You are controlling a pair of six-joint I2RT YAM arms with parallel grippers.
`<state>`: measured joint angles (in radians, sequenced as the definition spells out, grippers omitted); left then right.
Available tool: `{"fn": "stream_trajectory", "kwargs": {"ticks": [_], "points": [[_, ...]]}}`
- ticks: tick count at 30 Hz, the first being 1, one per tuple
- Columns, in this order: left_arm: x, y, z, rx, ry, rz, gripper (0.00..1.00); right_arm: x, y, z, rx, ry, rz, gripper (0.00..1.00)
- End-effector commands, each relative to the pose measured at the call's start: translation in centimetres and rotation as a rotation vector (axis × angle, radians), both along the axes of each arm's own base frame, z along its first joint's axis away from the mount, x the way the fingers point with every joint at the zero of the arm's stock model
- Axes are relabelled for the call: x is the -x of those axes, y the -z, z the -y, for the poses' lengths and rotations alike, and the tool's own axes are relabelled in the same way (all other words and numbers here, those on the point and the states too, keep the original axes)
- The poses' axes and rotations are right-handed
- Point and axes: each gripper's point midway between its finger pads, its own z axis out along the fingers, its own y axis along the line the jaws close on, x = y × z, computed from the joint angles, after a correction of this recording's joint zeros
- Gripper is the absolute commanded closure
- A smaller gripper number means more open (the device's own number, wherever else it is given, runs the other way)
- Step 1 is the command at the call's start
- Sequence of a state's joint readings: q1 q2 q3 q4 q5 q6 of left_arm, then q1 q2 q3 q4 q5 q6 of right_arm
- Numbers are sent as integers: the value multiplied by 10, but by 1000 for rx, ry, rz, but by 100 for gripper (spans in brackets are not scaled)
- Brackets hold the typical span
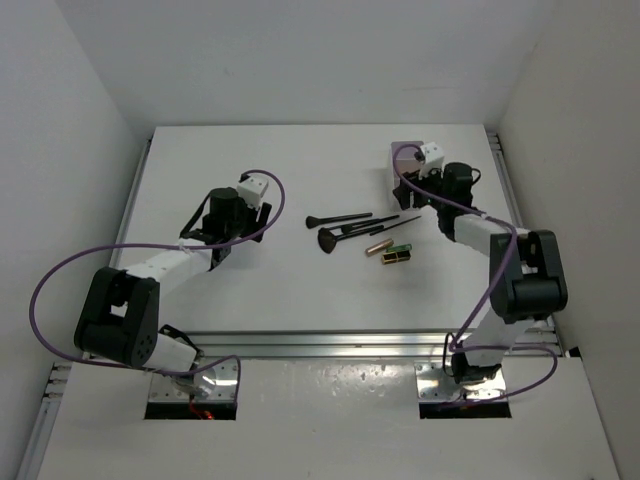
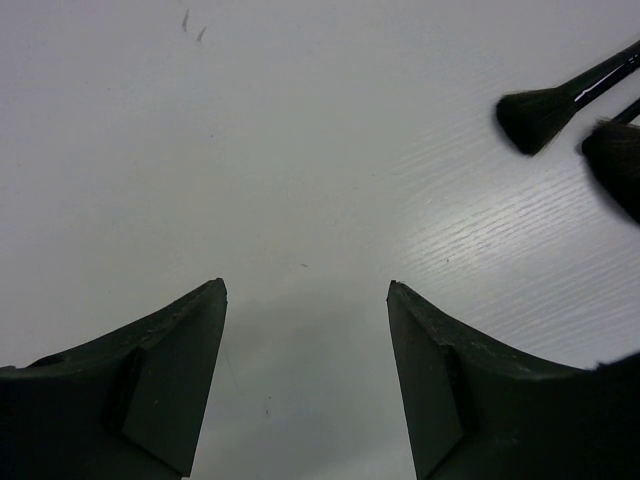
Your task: Organize the makeup
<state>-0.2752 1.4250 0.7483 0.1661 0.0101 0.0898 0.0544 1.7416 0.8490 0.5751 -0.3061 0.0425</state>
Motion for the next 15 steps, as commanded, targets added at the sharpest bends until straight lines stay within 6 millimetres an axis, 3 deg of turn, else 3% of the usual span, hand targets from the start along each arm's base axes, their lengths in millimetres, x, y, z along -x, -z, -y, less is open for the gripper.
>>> {"fn": "stream_trajectory", "kwargs": {"ticks": [1, 2, 3, 4, 5, 7, 9, 12, 15], "points": [[-6, -13, 4, 6, 4, 43, 29, 47, -23, -46, 167, -392, -72, 33], [-6, -13, 4, 6, 4, 43, 29, 58, -18, -49, 266, -494, -70, 31], [-4, -9, 3, 4, 4, 34, 29, 112, 13, -51, 260, -599, -305, 31], [-5, -11, 5, 10, 12, 41, 29, 119, 6, -63, 331, -702, -275, 31], [-5, -11, 5, 10, 12, 42, 29, 141, 14, -60, 362, -767, -344, 31], [-6, -13, 7, 17, 20, 51, 29, 163, 21, -66, 389, -840, -407, 31], [-5, -13, 8, 21, 28, 50, 29, 170, 28, -69, 406, -854, -424, 33], [-6, -15, 12, 32, 45, 56, 29, 165, 36, -91, 464, -881, -365, 32], [-3, -16, 11, 33, 45, 59, 29, 146, 41, -102, 526, -858, -342, 32]]}}
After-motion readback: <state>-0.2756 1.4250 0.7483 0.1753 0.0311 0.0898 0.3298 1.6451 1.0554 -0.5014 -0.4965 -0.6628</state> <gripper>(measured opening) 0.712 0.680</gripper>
